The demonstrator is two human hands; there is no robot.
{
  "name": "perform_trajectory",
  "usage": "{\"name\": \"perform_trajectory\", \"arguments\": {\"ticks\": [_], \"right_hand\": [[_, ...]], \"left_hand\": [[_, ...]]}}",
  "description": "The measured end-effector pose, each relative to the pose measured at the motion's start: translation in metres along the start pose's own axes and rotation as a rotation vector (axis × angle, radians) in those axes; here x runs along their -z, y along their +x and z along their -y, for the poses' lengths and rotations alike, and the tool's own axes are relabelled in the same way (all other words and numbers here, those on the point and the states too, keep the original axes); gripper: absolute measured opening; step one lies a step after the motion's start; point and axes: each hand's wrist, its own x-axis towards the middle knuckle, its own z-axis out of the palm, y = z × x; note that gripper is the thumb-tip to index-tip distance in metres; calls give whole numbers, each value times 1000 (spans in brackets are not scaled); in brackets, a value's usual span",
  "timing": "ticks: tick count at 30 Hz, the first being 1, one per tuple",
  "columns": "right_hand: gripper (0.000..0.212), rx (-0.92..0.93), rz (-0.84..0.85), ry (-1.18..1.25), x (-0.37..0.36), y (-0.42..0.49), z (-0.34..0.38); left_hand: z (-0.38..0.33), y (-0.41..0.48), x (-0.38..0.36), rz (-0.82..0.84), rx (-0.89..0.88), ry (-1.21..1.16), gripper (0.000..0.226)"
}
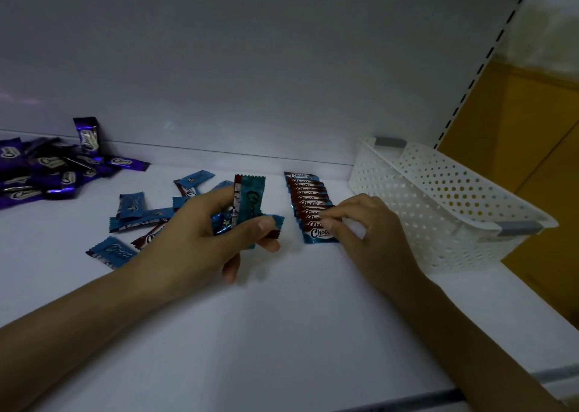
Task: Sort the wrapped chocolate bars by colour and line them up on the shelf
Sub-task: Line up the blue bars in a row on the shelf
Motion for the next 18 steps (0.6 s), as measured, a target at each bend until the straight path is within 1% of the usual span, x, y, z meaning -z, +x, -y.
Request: {"name": "perform_trajectory", "arguments": {"ticks": [2, 4, 5, 7, 8, 9, 10, 11, 14, 16, 18], "right_hand": [[19, -5, -15, 228, 3, -2, 12], [21, 3, 69, 478, 6, -4, 25], [18, 0, 119, 598, 7, -3, 31], [14, 0, 215, 766, 9, -2, 38], [12, 25, 252, 788, 10, -2, 41], [7, 52, 276, 775, 10, -2, 44], [5, 55, 289, 764, 8, -2, 46], [8, 47, 286, 760, 7, -3, 47], [6, -7, 318, 918, 6, -4, 43], [3, -87, 264, 944, 8, 0, 38], [7, -223, 126, 917, 9, 4, 29]], "left_hand": [[-2, 2, -3, 40, 17, -24, 15], [-4, 3, -9, 95, 36, 1, 12], [-4, 3, -11, 119, 48, 35, 13], [-2, 3, -14, 138, 71, 122, 32], [-1, 3, -14, 145, 82, 165, 39], [1, 3, -14, 153, 88, 205, 39], [2, 4, -13, 162, 89, 235, 34], [4, 4, -13, 168, 90, 256, 28], [6, 3, -14, 186, 81, 225, 22], [6, 1, -14, 199, 96, 157, 24], [6, 1, -14, 202, 117, 106, 22]]}}
